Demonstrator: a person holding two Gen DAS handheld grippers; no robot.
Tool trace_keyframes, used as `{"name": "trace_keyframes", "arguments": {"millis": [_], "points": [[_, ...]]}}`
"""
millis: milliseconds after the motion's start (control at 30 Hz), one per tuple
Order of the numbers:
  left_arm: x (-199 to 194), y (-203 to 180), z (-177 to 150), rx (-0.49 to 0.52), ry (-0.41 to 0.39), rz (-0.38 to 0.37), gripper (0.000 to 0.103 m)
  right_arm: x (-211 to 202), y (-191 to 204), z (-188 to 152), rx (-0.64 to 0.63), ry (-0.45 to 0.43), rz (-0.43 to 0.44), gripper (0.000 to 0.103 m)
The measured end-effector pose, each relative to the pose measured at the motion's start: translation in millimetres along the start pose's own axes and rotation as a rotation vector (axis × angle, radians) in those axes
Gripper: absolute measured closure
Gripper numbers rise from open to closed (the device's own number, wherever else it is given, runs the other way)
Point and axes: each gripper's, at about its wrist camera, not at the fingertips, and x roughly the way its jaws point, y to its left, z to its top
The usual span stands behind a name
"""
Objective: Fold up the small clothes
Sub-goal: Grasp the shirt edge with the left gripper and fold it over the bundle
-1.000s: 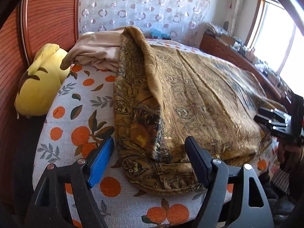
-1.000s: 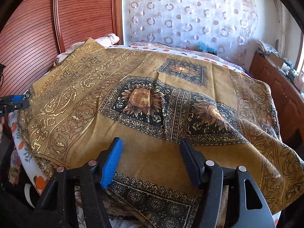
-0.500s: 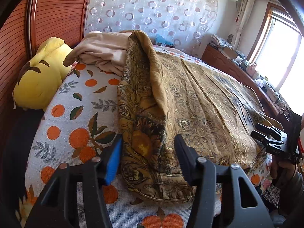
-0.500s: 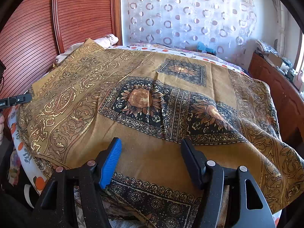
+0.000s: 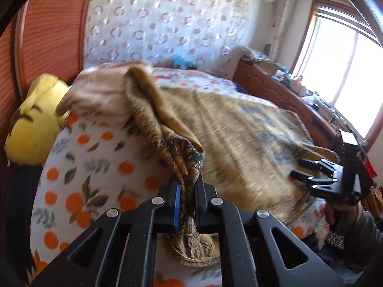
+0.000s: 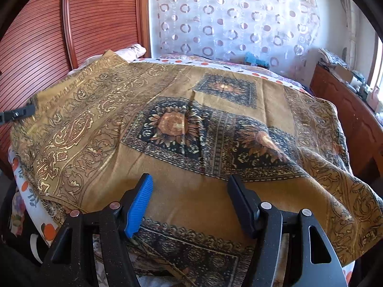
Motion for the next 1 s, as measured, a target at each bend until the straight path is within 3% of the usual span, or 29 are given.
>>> {"name": "trace_keyframes", "arguments": {"millis": [400, 700, 1000], "points": [[36, -114, 61, 0.210, -0.005, -0.148, 0.093, -49, -66, -18, 0.079, -0.033, -0.060, 0.036], [71, -205, 76, 0.343, 0.063, -0.258, 0.094, -73, -111, -50, 0.176, -0.042, -0.086, 0.036], [88, -284, 85, 0.436, 0.104, -0.343, 0.093, -106, -123, -71, 0.247, -0.080, -0.117, 0.036]]}}
